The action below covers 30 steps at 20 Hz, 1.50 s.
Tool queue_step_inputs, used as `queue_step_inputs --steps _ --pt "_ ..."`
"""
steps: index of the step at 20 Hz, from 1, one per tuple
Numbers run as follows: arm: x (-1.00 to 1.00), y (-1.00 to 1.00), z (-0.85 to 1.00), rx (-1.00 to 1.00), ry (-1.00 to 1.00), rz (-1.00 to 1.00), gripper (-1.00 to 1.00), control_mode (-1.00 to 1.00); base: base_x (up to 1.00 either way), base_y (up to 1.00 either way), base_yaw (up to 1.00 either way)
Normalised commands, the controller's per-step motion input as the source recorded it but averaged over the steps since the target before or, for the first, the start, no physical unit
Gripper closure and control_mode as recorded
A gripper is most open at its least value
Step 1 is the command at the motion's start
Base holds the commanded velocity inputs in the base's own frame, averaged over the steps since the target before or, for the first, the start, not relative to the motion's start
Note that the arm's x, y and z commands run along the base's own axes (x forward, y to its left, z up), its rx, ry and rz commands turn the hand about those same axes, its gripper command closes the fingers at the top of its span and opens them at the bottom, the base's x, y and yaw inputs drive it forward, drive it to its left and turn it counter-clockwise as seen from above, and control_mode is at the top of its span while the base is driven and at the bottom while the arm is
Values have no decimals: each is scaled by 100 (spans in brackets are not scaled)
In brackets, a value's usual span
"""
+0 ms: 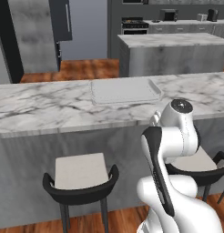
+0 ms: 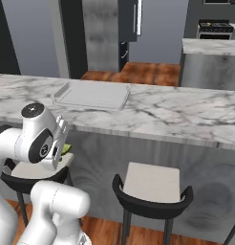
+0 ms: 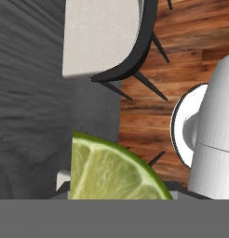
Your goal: Place the cold items (tomato and lemon wedge) from the fridge in one tupperware on the dining counter. Place the warm items (hot dog and kebab skewer) in the stove area in another tupperware.
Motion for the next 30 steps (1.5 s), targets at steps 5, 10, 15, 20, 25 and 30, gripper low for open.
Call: queue_step_inputs --steps 5,10,15,20,25,30 --pt "0 0 0 0 0 0 100 100 6 33 0" --pt "2 24 23 -3 -17 0 100 -100 1 7 0" --pt "1 21 89 -4 -7 -1 100 -100 0 0 0" --pt "3 6 100 -8 -2 0 100 -100 0 0 0" --pt "37 0 99 -15 0 3 100 -100 0 0 0" --pt "65 -15 50 -6 -1 18 100 -100 0 0 0"
